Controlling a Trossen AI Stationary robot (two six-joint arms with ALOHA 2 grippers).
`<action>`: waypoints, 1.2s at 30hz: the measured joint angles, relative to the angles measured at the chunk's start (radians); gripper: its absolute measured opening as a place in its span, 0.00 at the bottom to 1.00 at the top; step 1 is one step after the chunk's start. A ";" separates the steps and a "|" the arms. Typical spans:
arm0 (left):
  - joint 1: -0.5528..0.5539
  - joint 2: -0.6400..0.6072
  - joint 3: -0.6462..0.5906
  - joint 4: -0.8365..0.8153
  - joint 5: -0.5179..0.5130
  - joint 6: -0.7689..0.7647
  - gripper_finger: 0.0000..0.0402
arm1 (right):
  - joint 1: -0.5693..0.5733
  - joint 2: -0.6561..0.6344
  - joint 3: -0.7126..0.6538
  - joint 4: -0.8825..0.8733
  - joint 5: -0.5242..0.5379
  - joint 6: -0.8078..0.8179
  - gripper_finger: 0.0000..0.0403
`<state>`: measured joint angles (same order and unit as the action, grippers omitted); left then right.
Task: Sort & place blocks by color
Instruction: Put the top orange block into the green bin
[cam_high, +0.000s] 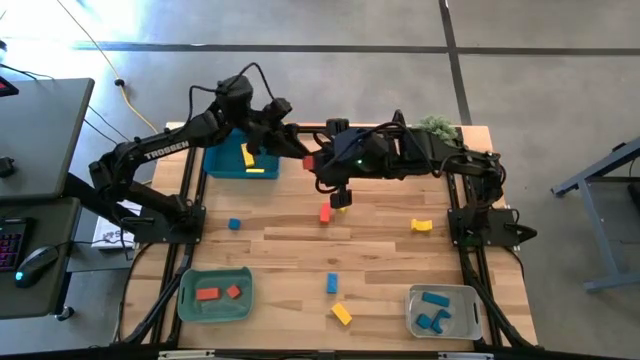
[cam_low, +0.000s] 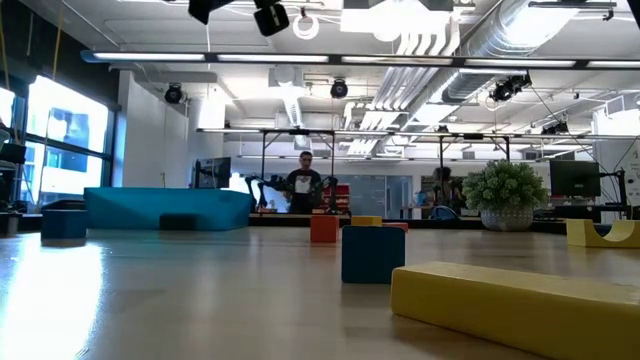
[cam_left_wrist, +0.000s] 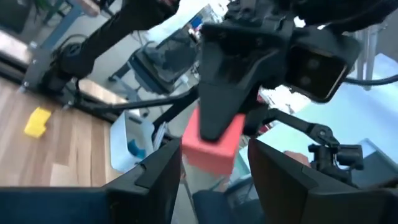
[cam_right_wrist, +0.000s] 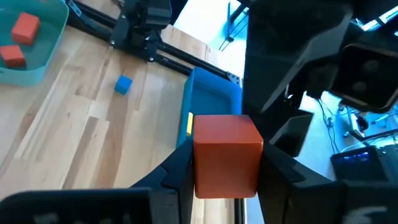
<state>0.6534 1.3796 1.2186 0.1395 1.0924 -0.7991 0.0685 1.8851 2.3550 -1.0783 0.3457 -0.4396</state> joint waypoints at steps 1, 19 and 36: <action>-0.001 0.000 0.000 0.020 -0.011 -0.009 0.43 | 0.000 0.000 0.000 0.000 0.009 -0.006 0.26; -0.013 0.006 0.000 0.070 -0.109 -0.062 0.60 | 0.000 -0.032 0.000 -0.003 0.030 -0.042 0.26; -0.074 0.006 0.000 0.116 -0.135 -0.062 0.61 | -0.032 -0.031 0.000 0.073 0.015 -0.111 0.26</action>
<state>0.5794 1.3853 1.2186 0.2551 0.9573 -0.8616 0.0368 1.8545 2.3550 -1.0057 0.3610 -0.5507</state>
